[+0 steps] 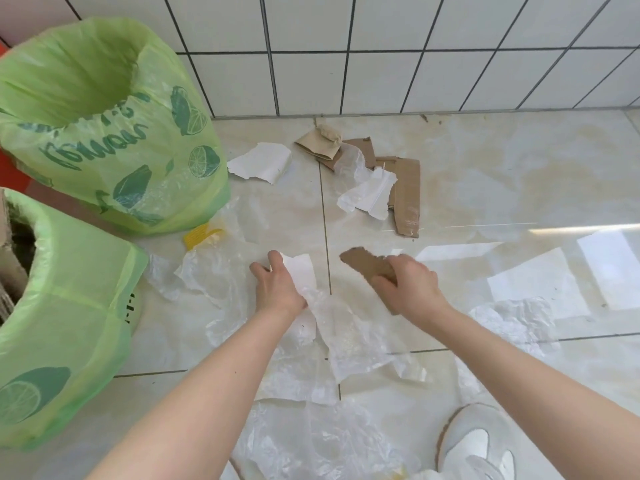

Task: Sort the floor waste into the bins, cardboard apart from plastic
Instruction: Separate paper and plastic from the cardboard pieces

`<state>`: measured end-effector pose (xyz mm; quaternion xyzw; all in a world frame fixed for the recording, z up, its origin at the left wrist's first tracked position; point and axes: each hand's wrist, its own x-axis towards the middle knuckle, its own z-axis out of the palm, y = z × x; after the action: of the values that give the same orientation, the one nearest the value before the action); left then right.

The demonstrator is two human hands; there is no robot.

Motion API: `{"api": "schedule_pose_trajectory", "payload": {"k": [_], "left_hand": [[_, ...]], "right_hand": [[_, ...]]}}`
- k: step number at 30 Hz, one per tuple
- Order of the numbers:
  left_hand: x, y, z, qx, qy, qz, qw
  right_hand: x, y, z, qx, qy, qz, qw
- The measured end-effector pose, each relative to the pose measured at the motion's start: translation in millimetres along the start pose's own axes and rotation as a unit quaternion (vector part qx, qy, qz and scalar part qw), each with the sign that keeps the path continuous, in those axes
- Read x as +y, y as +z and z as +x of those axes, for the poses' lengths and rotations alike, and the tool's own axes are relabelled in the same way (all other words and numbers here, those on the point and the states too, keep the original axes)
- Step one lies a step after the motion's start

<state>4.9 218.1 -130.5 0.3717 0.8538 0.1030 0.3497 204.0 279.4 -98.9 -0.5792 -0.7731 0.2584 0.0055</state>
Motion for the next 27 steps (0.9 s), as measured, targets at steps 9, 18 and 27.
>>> {"api": "schedule_pose_trajectory", "payload": {"k": [9, 18, 27], "left_hand": [[28, -27, 36, 0.066, 0.024, -0.142, 0.987], [54, -85, 118, 0.095, 0.114, -0.028, 0.989], [70, -112, 187, 0.101, 0.140, 0.264, 0.949]], "right_hand": [[9, -46, 65, 0.052, 0.240, 0.424, 0.871], [-6, -49, 136, 0.031, 0.300, 0.478, 0.825], [-13, -38, 168, 0.036, 0.261, 0.182, 0.947]]}}
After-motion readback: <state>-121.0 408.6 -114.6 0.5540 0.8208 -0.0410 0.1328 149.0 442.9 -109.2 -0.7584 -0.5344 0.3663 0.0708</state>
